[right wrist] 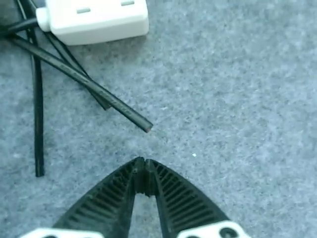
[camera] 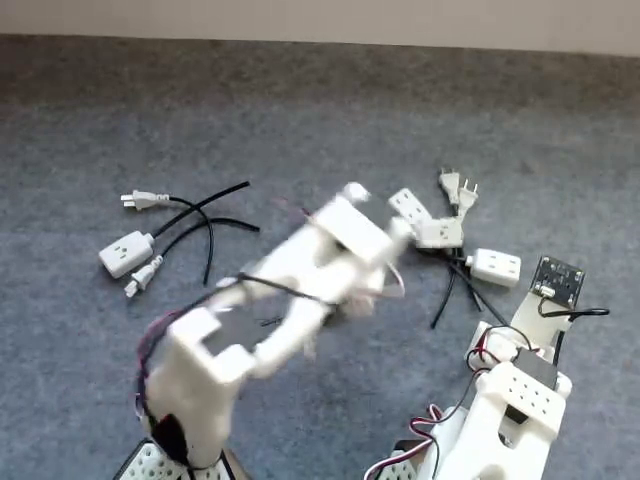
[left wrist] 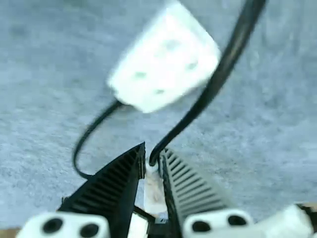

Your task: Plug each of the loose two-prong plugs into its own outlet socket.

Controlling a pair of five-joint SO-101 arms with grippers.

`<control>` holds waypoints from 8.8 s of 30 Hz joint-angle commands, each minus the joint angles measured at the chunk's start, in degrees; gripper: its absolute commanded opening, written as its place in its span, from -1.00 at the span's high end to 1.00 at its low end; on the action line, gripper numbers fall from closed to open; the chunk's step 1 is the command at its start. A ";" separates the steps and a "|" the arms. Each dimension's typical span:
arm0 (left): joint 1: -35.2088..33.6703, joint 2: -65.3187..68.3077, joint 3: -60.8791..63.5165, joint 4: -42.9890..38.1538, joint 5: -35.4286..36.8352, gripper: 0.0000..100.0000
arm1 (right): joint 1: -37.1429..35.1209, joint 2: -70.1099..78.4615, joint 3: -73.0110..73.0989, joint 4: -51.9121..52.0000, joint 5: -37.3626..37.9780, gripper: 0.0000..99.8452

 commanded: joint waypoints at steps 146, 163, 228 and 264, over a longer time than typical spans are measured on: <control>-36.62 -111.34 94.46 -108.57 46.07 0.99 | -2.59 -0.13 1.01 -1.19 0.35 0.98; -25.54 -130.15 106.07 -109.54 47.21 0.99 | -31.96 0.31 -38.90 32.57 0.35 0.98; -15.16 -129.89 108.44 -107.96 47.12 0.99 | -63.60 32.40 -89.98 56.04 -0.79 0.98; -12.35 -129.80 108.44 -100.40 47.03 0.99 | -53.14 47.69 -113.36 56.31 -0.44 0.98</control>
